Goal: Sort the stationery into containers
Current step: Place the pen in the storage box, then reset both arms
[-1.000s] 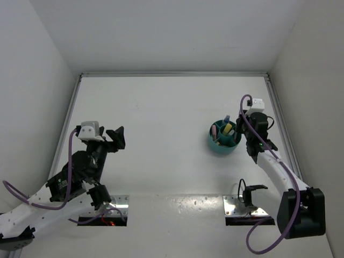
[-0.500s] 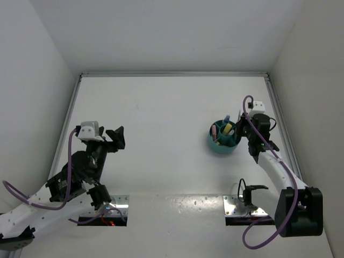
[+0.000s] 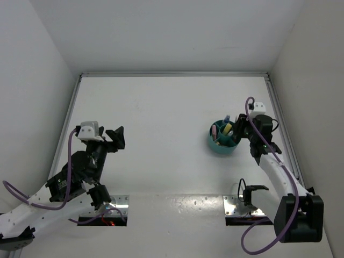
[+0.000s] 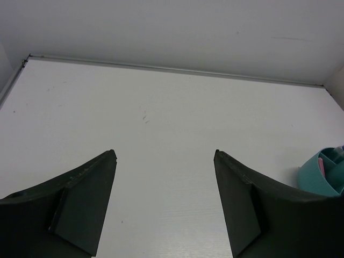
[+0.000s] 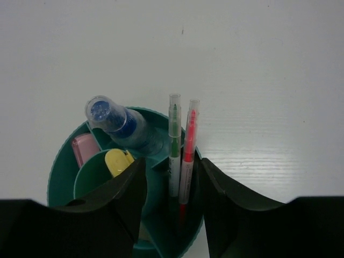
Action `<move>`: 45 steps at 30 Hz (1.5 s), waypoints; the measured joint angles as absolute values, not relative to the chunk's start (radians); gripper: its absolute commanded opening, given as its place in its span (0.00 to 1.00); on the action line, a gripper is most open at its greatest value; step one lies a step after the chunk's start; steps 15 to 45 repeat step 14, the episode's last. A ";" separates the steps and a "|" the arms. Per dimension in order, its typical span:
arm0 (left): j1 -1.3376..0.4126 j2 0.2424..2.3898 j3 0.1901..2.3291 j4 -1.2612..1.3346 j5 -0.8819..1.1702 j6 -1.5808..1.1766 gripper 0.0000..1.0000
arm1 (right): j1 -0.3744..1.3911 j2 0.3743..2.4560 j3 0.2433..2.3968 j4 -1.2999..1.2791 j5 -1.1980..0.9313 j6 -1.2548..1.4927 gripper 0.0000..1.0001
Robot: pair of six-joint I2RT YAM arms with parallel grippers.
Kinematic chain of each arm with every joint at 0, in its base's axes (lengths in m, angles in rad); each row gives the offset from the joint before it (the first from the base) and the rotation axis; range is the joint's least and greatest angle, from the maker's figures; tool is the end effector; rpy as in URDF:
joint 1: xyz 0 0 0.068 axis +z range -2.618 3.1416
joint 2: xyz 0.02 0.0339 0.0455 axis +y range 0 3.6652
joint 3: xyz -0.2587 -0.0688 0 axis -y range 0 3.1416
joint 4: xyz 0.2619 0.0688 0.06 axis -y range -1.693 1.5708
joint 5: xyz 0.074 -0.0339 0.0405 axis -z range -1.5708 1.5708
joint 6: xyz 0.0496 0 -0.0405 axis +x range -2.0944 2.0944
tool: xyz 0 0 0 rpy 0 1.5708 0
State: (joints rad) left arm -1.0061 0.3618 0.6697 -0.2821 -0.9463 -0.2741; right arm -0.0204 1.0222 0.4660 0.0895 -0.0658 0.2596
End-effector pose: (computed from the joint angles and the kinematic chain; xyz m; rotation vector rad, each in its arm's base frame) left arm 0.0942 -0.0734 0.3443 -0.1835 1.5516 -0.2798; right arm 0.2495 -0.0018 0.1914 0.2441 2.0287 0.2169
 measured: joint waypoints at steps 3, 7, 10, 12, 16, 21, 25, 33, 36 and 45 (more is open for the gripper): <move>-1.006 0.363 0.670 -0.282 -0.946 -0.274 0.79 | -0.021 0.971 0.484 0.040 -0.077 0.234 0.66; -1.006 0.379 0.670 -0.276 -0.924 -0.269 0.92 | -0.023 0.952 0.629 -0.069 -0.092 0.179 1.00; -1.006 0.451 0.672 -0.264 -0.867 -0.264 0.98 | -0.017 0.991 0.846 -0.170 -0.121 0.115 1.00; -1.006 0.526 0.678 -0.268 -0.833 -0.263 1.00 | -0.015 0.990 0.909 -0.157 -0.120 0.101 1.00; -1.006 0.587 0.685 -0.273 -0.813 -0.263 1.00 | -0.014 0.964 0.910 -0.144 -0.111 0.093 1.00; -1.006 0.587 0.685 -0.273 -0.813 -0.263 1.00 | -0.014 0.964 0.910 -0.144 -0.111 0.093 1.00; -1.006 0.587 0.685 -0.273 -0.813 -0.263 1.00 | -0.014 0.964 0.910 -0.144 -0.111 0.093 1.00; -1.006 0.587 0.685 -0.273 -0.813 -0.263 1.00 | -0.014 0.964 0.910 -0.144 -0.111 0.093 1.00; -1.006 0.587 0.685 -0.273 -0.813 -0.263 1.00 | -0.014 0.964 0.910 -0.144 -0.111 0.093 1.00; -1.006 0.587 0.685 -0.273 -0.813 -0.263 1.00 | -0.014 0.964 0.910 -0.144 -0.111 0.093 1.00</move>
